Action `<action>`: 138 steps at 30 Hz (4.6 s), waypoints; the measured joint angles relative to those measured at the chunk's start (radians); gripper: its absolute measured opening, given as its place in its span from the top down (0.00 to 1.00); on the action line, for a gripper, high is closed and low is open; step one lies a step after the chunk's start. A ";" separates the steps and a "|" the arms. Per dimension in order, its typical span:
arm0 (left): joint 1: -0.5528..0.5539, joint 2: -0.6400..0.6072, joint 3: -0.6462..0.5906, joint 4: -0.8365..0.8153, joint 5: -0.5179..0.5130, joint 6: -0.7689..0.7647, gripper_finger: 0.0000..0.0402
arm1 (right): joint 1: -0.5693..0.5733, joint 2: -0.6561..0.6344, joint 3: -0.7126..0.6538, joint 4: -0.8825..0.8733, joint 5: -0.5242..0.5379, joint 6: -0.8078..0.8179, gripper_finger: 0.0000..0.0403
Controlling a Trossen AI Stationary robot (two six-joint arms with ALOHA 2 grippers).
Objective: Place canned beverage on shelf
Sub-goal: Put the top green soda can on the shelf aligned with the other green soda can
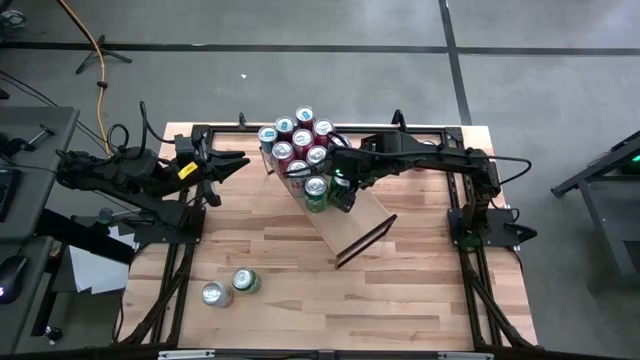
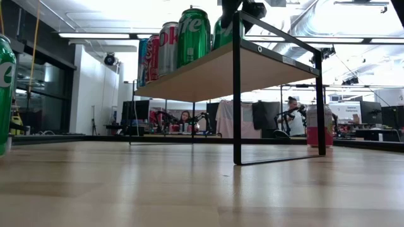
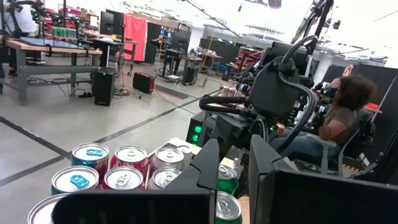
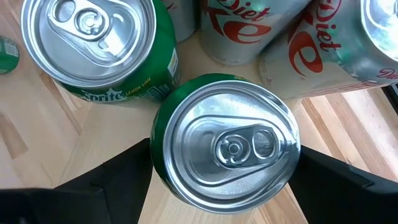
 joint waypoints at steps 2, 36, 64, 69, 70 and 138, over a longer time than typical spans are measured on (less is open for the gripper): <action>0.000 0.000 0.000 0.000 0.000 0.000 1.00 | 0.000 0.000 0.000 0.000 0.000 -0.001 0.20; 0.000 0.000 0.000 0.000 0.000 0.001 1.00 | 0.000 -0.002 0.001 0.000 -0.039 -0.466 0.02; 0.000 0.000 0.000 0.000 0.000 0.000 1.00 | 0.000 -0.002 0.001 0.040 -0.039 -1.000 0.02; 0.000 0.000 0.000 0.000 0.000 0.001 1.00 | 0.000 -0.002 0.001 0.070 -0.042 -1.035 0.02; 0.000 0.000 0.000 0.000 0.000 0.001 1.00 | 0.000 -0.002 0.001 0.072 -0.042 -1.036 0.02; 0.000 0.000 0.000 -0.001 0.012 -0.026 1.00 | -0.020 0.001 0.000 0.064 0.063 -0.323 0.29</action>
